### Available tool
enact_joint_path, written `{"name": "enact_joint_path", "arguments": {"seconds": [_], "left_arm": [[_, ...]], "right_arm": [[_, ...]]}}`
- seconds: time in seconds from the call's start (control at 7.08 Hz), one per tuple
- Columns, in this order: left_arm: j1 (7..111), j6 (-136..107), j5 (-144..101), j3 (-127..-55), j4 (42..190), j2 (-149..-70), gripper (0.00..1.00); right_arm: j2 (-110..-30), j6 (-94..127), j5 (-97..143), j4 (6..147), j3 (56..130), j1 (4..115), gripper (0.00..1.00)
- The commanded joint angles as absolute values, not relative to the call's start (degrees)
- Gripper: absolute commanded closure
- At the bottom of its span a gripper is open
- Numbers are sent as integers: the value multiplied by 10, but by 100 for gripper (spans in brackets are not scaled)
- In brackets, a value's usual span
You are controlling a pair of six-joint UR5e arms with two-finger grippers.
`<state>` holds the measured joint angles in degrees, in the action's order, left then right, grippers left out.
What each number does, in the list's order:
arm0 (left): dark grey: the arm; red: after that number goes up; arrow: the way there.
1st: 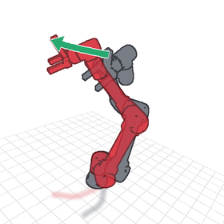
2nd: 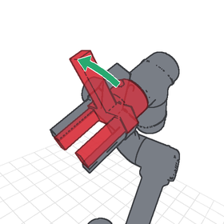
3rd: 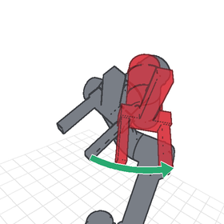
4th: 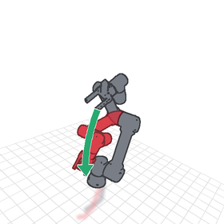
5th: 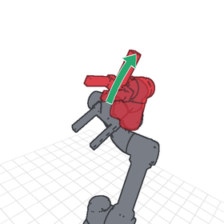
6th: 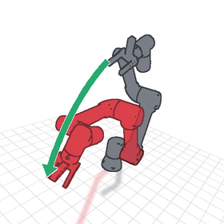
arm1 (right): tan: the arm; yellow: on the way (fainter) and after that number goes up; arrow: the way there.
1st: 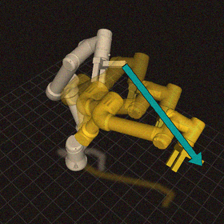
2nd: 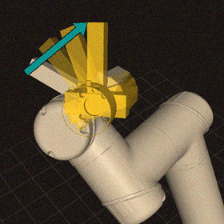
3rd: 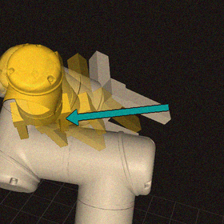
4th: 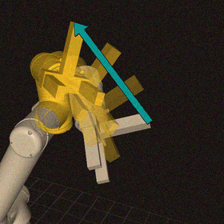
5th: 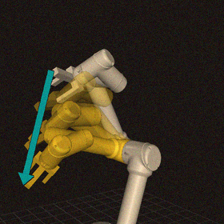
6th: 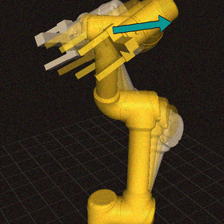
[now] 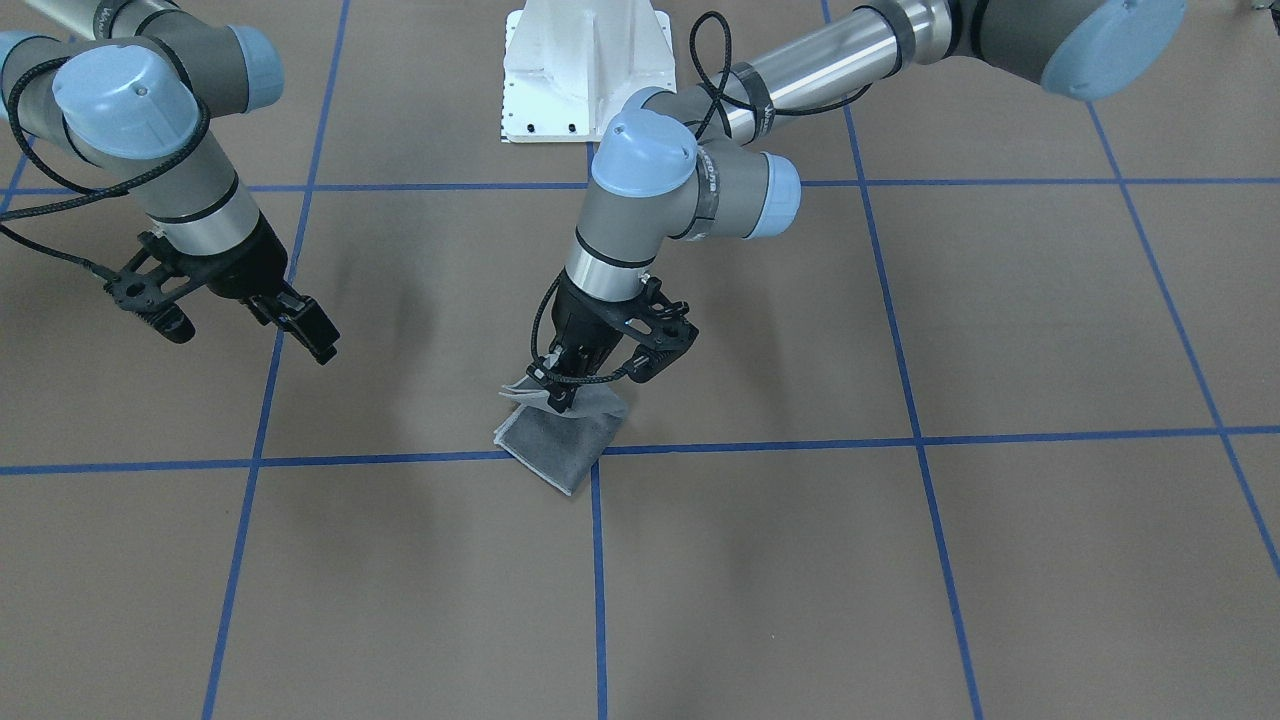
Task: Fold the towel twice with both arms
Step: 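Fold the lifted end toward the robot over the near half with the left gripper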
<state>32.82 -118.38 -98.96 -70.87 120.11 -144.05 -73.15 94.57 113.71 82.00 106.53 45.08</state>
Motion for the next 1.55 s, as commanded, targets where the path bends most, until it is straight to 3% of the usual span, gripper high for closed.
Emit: {"name": "enact_joint_path", "arguments": {"seconds": [0.0,0.56,0.71,0.85,0.99,1.41], "left_arm": [[336,-1184,-990,-666,1216,-1469,100],[337,-1182,-986,-619,1272,-1477,100],[344,-1182,-986,-580,1321,-1481,87],[350,-1181,-985,-564,1337,-1487,30],[354,-1181,-980,-550,1339,-1495,0],[375,-1184,-983,-555,1361,-1496,0]], "right_arm": [[-732,946,1137,820,1064,451,0],[-733,945,1136,820,1056,451,0],[-734,946,1136,820,1054,450,0],[-734,946,1136,820,1055,450,0],[-734,947,1136,820,1055,450,0],[-734,947,1136,820,1055,449,0]]}}
